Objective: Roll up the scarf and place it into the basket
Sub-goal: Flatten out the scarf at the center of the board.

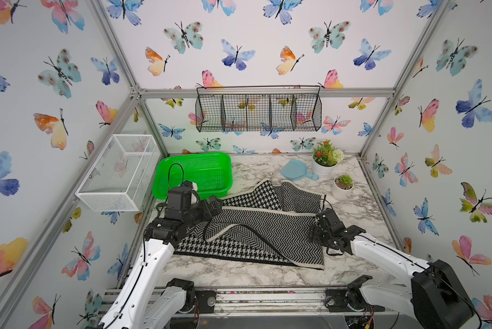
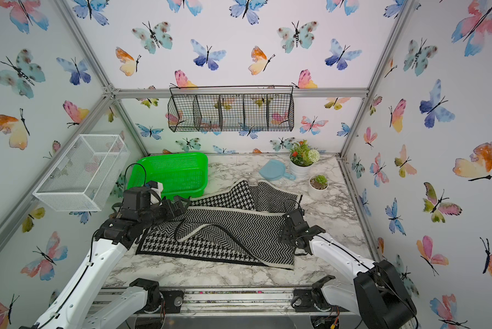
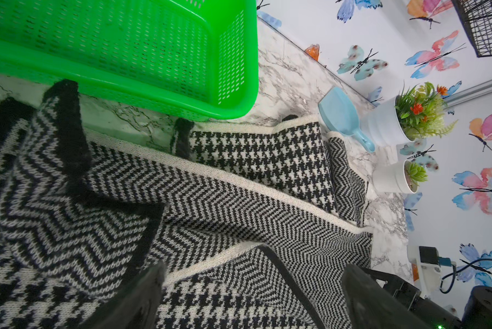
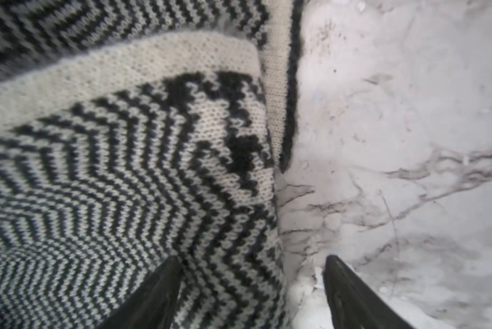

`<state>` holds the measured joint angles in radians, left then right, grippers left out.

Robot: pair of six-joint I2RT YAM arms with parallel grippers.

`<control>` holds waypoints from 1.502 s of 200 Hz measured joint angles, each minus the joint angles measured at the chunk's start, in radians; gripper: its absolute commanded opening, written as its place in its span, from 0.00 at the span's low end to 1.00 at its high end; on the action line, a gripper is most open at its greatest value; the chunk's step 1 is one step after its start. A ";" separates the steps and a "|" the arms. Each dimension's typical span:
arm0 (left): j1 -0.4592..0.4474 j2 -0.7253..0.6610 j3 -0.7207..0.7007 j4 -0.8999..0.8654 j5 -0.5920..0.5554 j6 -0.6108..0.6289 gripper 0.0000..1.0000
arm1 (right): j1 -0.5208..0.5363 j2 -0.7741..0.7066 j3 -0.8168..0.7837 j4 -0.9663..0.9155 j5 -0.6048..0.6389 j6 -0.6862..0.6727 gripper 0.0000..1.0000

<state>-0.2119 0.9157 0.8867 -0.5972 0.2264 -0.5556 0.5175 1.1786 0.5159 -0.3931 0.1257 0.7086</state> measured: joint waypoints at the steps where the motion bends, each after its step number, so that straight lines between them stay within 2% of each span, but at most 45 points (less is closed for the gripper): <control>1: 0.000 0.000 -0.002 0.001 0.000 0.000 0.98 | 0.000 0.000 0.000 0.001 0.000 0.000 0.73; 30: -0.003 0.000 -0.023 0.013 0.000 -0.007 0.98 | -0.002 0.013 -0.023 0.046 -0.034 -0.003 0.43; 43: -0.005 0.000 -0.029 0.017 0.000 -0.008 0.98 | -0.002 0.013 -0.029 0.059 -0.044 -0.005 0.26; 69: -0.006 0.000 -0.042 0.019 0.000 -0.007 0.98 | -0.009 0.009 -0.034 0.070 -0.051 -0.005 0.02; 136: -0.025 0.000 -0.084 0.024 0.000 -0.007 0.98 | -0.092 -0.125 -0.033 0.035 -0.083 -0.022 0.02; 188: -0.049 0.035 -0.141 0.058 0.010 -0.016 0.98 | -0.112 -0.236 0.099 -0.079 -0.095 -0.034 0.02; 208: -0.105 0.078 -0.152 0.086 0.010 -0.040 0.98 | -0.113 -0.262 0.140 -0.116 -0.093 -0.040 0.02; 247: -0.285 0.195 -0.117 0.147 -0.032 -0.103 0.98 | -0.127 -0.317 0.200 -0.215 -0.059 -0.049 0.02; 300: -0.390 0.307 -0.103 0.182 -0.102 -0.190 0.98 | -0.147 -0.323 0.334 -0.290 -0.003 -0.084 0.02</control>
<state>-0.6022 1.2224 0.7837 -0.4152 0.1246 -0.7452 0.3702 0.8558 0.8497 -0.6834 0.1230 0.6250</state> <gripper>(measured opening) 0.984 0.056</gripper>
